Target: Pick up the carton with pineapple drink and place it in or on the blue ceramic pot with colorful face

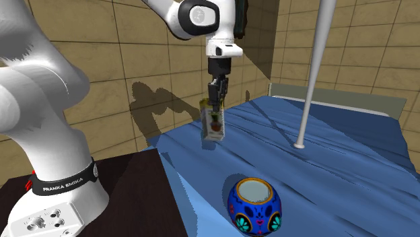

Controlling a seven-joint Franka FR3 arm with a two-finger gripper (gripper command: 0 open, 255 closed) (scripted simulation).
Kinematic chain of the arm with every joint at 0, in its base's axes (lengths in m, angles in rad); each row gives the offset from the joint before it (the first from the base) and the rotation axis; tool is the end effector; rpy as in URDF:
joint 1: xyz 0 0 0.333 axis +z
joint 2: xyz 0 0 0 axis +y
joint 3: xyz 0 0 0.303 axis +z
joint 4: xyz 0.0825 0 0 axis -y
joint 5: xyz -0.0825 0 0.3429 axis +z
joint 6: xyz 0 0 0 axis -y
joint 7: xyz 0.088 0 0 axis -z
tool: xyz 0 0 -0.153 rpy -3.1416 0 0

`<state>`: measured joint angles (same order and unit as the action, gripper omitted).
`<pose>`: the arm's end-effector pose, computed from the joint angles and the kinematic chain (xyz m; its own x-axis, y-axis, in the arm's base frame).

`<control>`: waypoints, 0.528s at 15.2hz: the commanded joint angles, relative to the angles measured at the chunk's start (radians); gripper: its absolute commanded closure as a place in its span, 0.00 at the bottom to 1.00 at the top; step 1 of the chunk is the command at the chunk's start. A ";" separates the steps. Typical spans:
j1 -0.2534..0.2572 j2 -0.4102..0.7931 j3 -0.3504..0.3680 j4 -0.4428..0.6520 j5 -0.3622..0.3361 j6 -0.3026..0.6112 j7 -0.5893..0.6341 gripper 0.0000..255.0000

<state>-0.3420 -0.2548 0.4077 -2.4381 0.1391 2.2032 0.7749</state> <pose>0.4222 0.0352 0.3571 0.6945 -0.7195 -0.0062 -0.7195 -0.6944 -0.0112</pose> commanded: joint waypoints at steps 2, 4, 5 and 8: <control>-0.040 0.038 -0.043 0.041 -0.030 -0.009 -0.061 1.00; -0.064 0.058 -0.072 0.070 -0.046 -0.020 -0.102 1.00; -0.076 0.070 -0.086 0.086 -0.054 -0.026 -0.122 1.00; -0.111 0.110 -0.125 0.141 -0.076 -0.045 -0.180 1.00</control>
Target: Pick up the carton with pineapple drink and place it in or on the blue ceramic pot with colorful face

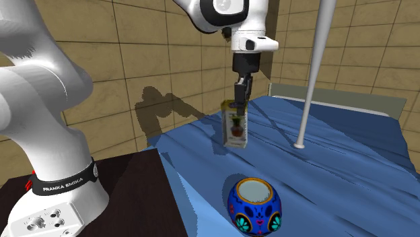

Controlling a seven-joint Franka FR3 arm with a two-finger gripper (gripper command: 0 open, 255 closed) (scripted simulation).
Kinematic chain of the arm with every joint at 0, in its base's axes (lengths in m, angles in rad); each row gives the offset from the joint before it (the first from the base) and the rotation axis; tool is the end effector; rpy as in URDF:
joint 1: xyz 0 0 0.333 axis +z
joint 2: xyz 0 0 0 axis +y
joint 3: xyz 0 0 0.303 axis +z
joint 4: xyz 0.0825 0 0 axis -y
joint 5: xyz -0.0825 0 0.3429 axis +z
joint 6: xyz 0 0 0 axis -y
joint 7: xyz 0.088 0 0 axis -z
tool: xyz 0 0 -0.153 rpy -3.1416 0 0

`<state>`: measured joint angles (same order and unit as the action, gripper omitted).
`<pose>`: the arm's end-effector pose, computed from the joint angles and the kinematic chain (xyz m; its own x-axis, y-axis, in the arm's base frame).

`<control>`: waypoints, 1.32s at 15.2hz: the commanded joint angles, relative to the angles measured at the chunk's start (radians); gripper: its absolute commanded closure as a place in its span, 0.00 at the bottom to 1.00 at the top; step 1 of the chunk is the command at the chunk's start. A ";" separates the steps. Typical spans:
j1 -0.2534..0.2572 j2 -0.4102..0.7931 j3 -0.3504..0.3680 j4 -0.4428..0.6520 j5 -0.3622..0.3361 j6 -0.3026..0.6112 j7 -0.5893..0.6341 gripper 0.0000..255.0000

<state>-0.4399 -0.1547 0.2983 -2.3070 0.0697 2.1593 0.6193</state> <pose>0.4524 -0.0588 0.3701 0.6946 -0.7193 -0.0066 -0.7194 -0.6945 -0.0109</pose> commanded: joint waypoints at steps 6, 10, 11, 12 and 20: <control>-0.076 0.110 -0.083 0.150 -0.044 -0.047 -0.131 1.00; -0.090 0.155 -0.098 0.169 -0.055 -0.022 -0.155 1.00; -0.090 0.161 -0.098 0.162 -0.057 -0.008 -0.154 1.00; -0.090 0.167 -0.098 0.155 -0.058 0.005 -0.153 1.00; -0.088 0.223 -0.098 0.106 -0.071 0.109 -0.144 1.00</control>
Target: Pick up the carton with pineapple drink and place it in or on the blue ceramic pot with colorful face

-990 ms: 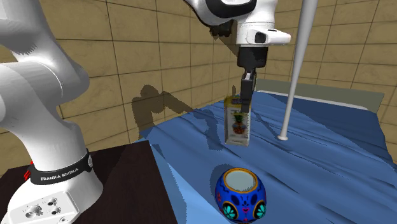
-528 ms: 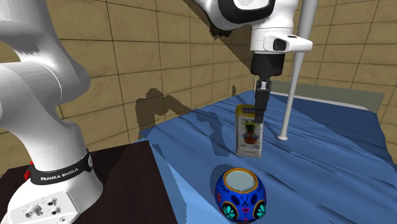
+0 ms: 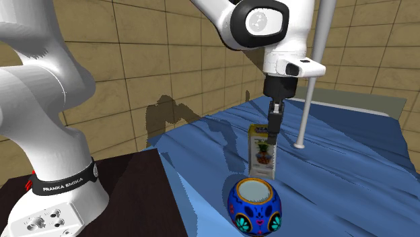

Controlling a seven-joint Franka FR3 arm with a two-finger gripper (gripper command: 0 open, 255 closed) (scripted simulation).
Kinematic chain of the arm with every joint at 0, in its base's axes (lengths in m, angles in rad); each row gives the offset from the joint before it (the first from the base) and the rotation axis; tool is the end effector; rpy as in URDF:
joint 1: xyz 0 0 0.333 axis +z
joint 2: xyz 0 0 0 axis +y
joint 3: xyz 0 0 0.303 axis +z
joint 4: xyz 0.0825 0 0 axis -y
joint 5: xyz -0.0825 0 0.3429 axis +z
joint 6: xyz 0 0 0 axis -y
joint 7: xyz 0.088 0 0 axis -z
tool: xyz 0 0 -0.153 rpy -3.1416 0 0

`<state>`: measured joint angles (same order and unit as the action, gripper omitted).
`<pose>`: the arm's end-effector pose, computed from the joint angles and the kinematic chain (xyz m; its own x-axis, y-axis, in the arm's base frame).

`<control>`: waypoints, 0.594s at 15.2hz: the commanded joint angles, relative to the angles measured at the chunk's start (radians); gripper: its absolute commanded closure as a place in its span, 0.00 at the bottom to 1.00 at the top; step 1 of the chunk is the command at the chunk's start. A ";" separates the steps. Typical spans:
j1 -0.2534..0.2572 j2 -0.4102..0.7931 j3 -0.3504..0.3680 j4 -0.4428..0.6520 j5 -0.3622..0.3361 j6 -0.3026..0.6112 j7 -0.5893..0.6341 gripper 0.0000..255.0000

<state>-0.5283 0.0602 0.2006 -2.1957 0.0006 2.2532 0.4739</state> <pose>0.4790 -0.1629 0.3248 0.6950 -0.7189 -0.0070 -0.7190 -0.6950 -0.0104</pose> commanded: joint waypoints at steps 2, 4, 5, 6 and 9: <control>0.001 0.024 -0.001 -0.016 -0.007 0.041 0.004 1.00; 0.001 0.041 -0.001 -0.025 -0.011 0.066 0.007 1.00; 0.002 0.050 -0.001 -0.029 -0.014 0.079 0.009 1.00; 0.002 0.059 -0.002 -0.033 -0.016 0.092 0.010 1.00; 0.003 0.086 -0.003 -0.044 -0.024 0.130 0.016 1.00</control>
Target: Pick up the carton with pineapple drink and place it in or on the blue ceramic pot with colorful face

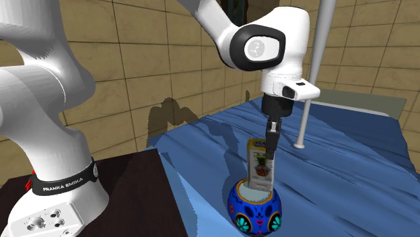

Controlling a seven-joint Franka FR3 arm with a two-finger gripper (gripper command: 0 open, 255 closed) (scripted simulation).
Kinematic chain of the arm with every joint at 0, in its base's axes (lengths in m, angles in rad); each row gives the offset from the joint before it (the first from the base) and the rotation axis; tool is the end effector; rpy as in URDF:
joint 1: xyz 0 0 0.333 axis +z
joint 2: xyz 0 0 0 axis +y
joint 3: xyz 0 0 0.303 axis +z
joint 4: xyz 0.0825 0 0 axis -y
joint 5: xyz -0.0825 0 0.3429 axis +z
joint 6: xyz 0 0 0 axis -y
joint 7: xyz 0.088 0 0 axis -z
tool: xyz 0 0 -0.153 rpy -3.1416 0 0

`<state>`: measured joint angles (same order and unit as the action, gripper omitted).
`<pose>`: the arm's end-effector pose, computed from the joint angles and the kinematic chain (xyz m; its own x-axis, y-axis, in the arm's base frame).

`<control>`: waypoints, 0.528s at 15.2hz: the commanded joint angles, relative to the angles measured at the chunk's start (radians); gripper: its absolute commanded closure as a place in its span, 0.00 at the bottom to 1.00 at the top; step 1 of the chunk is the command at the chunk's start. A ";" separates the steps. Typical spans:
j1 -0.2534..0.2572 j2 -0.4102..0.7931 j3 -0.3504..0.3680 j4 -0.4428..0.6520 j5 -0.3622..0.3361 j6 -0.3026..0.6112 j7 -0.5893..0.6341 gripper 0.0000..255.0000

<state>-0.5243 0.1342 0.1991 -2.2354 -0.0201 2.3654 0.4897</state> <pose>0.4813 -0.1627 0.2821 0.6951 -0.7189 -0.0070 -0.7189 -0.6950 -0.0103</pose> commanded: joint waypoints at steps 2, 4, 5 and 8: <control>0.000 0.028 -0.003 -0.009 -0.008 0.038 0.003 1.00; 0.000 0.028 -0.003 -0.010 -0.008 0.038 0.003 1.00; 0.000 0.028 -0.003 -0.009 -0.008 0.038 0.003 1.00; 0.000 0.028 -0.003 -0.009 -0.008 0.038 0.003 1.00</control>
<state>-0.5243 0.1625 0.1961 -2.2450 -0.0285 2.4031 0.4926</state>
